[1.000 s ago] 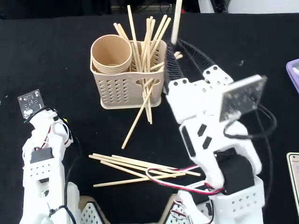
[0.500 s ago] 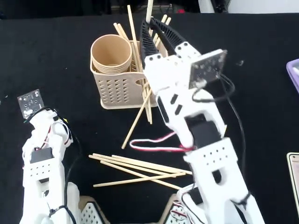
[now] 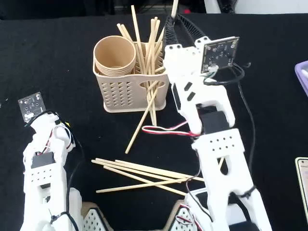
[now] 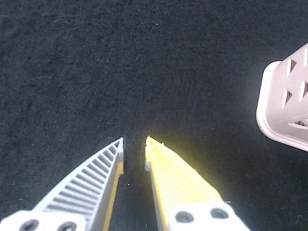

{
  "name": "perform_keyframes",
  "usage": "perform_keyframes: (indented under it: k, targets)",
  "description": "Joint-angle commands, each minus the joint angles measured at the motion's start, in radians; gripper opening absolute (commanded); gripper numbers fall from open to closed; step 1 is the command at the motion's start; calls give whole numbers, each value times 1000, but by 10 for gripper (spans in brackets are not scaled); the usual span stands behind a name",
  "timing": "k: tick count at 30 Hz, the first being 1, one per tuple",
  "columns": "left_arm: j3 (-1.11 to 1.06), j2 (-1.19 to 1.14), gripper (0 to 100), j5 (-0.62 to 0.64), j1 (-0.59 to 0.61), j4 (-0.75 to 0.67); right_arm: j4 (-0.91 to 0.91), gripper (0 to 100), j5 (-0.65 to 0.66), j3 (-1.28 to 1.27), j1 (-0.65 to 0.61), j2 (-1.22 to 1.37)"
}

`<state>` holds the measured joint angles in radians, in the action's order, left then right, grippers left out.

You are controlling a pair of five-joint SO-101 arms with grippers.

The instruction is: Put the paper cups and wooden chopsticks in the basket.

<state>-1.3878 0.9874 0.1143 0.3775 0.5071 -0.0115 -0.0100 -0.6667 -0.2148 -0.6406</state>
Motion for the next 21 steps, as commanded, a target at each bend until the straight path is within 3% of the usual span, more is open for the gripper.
perform_keyframes:
  k: [1,5,11,21]
  targets:
    - [10,23,83,-2,8,-14,43,11,-5,15,20,35]
    - [10,23,83,-2,8,-14,41,18,-8,16,17,85]
    - [10,23,83,-2,8,-14,37,161,-14,15,14,108]
    - [10,23,83,-2,8,-14,-31,124,-14,7,9,-7]
